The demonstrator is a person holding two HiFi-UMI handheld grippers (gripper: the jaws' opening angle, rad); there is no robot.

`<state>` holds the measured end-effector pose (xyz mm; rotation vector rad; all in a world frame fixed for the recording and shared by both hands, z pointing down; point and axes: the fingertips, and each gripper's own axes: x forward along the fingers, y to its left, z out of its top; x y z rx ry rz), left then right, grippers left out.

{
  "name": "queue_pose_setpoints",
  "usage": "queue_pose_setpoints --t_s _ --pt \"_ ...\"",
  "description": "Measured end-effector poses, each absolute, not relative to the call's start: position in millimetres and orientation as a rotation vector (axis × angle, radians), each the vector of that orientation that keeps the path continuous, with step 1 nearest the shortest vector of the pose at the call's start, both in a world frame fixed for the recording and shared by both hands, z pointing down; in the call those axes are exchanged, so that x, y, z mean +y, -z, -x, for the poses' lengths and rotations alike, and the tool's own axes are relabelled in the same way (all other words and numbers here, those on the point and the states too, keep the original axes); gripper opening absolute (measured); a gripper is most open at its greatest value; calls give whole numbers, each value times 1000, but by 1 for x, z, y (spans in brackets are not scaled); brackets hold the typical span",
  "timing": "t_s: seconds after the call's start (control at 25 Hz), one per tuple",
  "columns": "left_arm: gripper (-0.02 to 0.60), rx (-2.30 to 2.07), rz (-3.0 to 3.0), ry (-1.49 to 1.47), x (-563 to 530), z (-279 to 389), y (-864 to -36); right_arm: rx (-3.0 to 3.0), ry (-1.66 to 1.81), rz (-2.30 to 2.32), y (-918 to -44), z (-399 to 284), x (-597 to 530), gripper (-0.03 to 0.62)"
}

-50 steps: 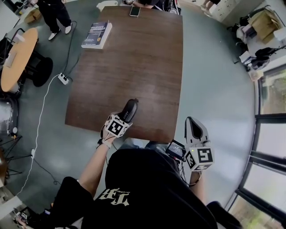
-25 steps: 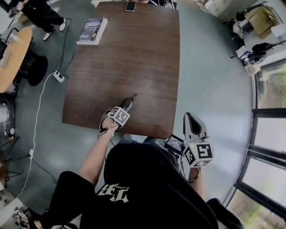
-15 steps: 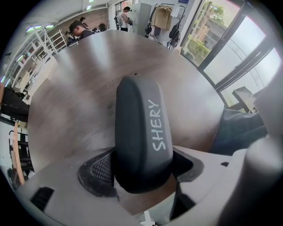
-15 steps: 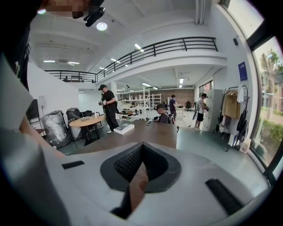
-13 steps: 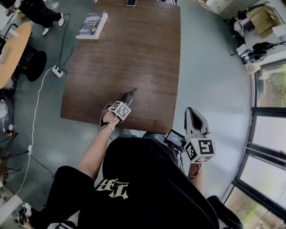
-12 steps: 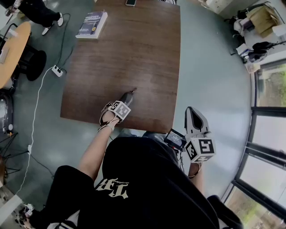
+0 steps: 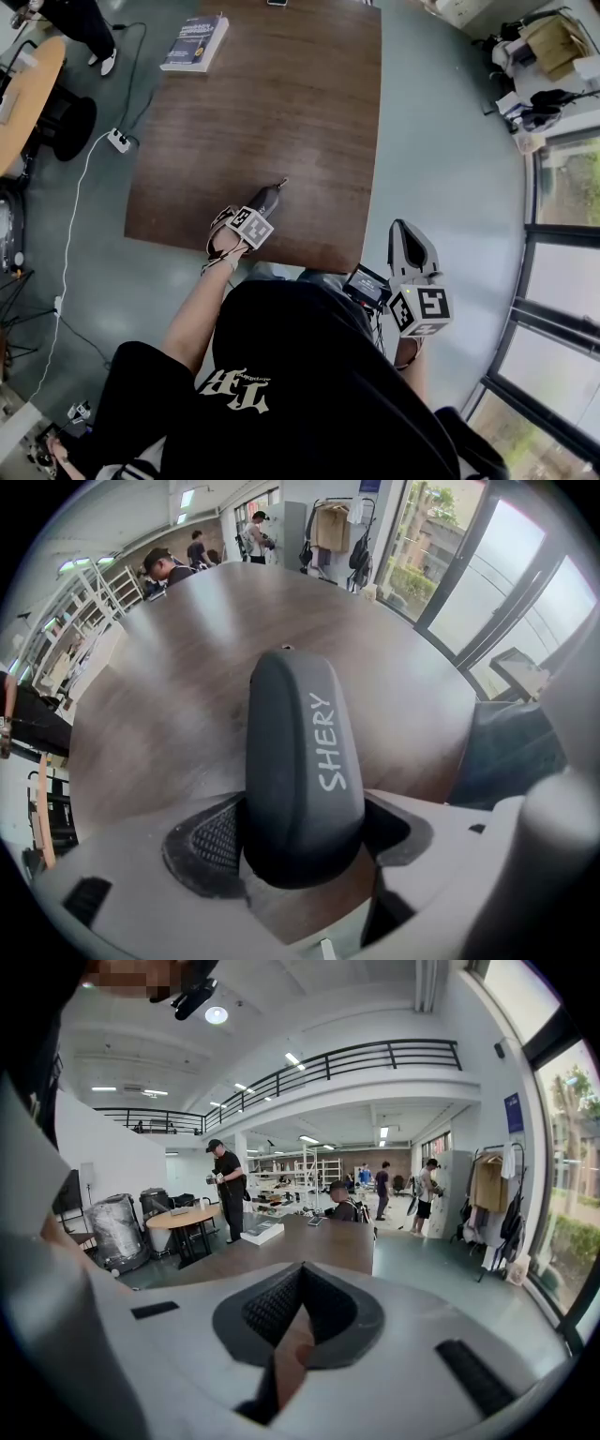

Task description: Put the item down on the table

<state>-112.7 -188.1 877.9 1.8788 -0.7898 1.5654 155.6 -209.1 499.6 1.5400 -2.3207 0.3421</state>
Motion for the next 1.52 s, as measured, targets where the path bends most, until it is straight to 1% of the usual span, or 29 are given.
queue_pose_setpoints --t_s 0.08,0.48,0.76,1.12,1.44,1.48,1.52 --pt "356 -797 -1880 -1559 -188 114 -877 -2322 -341 -1538 -500 -155 -208 -14" --pt "356 -829 -1905 -1510 -185 116 -864 -2326 -342 -1541 -498 -156 -205 -14" --pt "356 -872 -1931 -1409 -187 112 -841 -2338 -360 -1564 -494 -164 -204 -14" --pt "356 -1022 -1956 -1160 -186 123 -770 -2347 -364 -1568 -495 -166 -198 -14" --pt "354 -1036 -2034 -883 -180 99 -709 -2373 -374 -1524 -501 -158 -195 -14" --pt "351 -1044 -2044 -858 -181 97 -702 -2375 -377 -1520 -501 -158 -195 -14" --pt "330 -1056 -2053 -832 -181 95 -695 -2378 -379 -1516 -502 -158 -195 -14"
